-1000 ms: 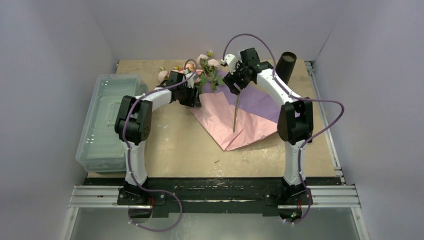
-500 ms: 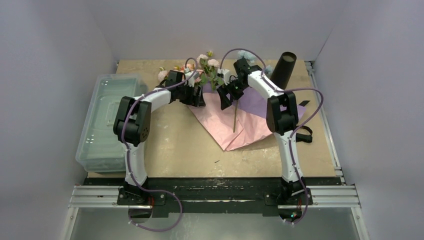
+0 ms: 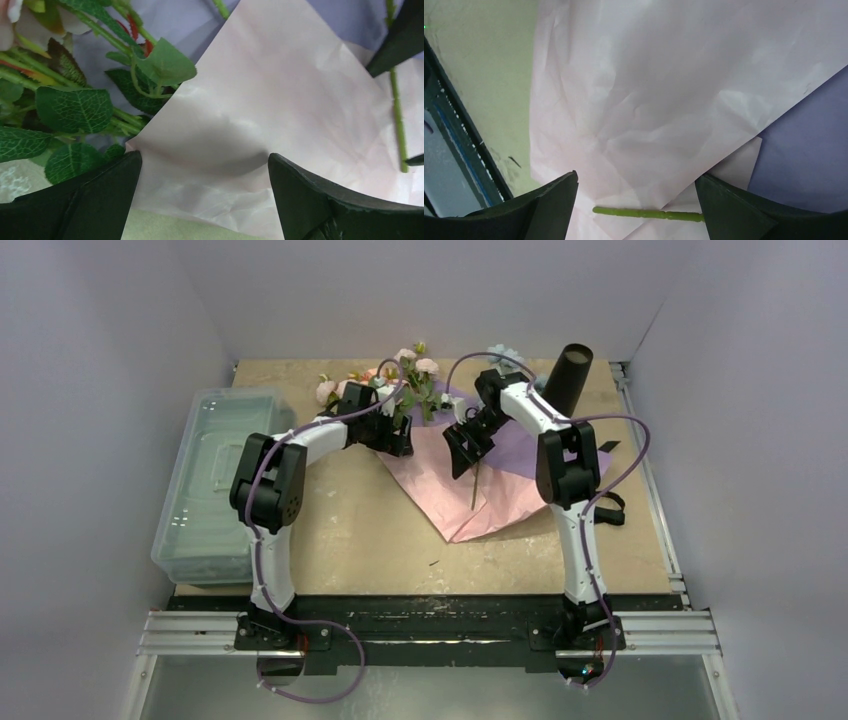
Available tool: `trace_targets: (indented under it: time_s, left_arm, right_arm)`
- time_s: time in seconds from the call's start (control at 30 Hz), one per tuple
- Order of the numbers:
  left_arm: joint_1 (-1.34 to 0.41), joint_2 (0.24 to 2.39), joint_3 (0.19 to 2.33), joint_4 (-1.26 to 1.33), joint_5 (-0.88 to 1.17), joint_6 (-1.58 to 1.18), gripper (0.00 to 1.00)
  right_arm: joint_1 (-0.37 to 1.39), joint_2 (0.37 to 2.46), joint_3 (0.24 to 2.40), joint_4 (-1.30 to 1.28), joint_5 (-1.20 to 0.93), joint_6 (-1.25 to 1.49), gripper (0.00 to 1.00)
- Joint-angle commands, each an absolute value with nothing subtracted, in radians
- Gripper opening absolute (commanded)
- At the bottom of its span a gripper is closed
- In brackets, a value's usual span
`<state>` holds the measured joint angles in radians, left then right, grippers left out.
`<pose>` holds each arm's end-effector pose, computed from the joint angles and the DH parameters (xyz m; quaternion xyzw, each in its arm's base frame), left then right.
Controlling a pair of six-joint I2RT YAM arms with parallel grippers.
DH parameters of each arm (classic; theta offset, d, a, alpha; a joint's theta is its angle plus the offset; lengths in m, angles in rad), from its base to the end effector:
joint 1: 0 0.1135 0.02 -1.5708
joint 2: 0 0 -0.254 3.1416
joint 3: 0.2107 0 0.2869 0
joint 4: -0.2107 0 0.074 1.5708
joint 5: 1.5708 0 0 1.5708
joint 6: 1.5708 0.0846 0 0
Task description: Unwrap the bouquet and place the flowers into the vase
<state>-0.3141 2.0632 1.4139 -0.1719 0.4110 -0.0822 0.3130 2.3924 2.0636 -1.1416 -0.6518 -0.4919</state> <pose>0.4680 -0.1876 0.1046 0.1796 0.8962 -0.2567 0.3140 0.4647 0.2043 0.1121 -0.3854 0.8643 0.3142 0.0759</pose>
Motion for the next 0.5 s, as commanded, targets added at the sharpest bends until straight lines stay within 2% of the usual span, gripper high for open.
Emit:
trace_targets:
  time_s: [0.0, 0.23, 0.47]
  left_arm:
    - [-0.306, 2.089, 1.448, -0.208, 0.29, -0.037, 0.99]
    - [-0.301, 2.106, 1.456, -0.212, 0.273, -0.038, 0.99]
    - [-0.301, 2.047, 1.421, -0.142, 0.393, -0.068, 0.99]
  right_arm:
    - [0.271, 2.33, 2.035, -1.319, -0.619, -0.663, 0.91]
    - [0.243, 2.294, 1.988, -1.369, -0.604, -0.743, 0.91]
    - [0.252, 2.304, 2.001, -1.379, -0.775, -0.674, 0.87]
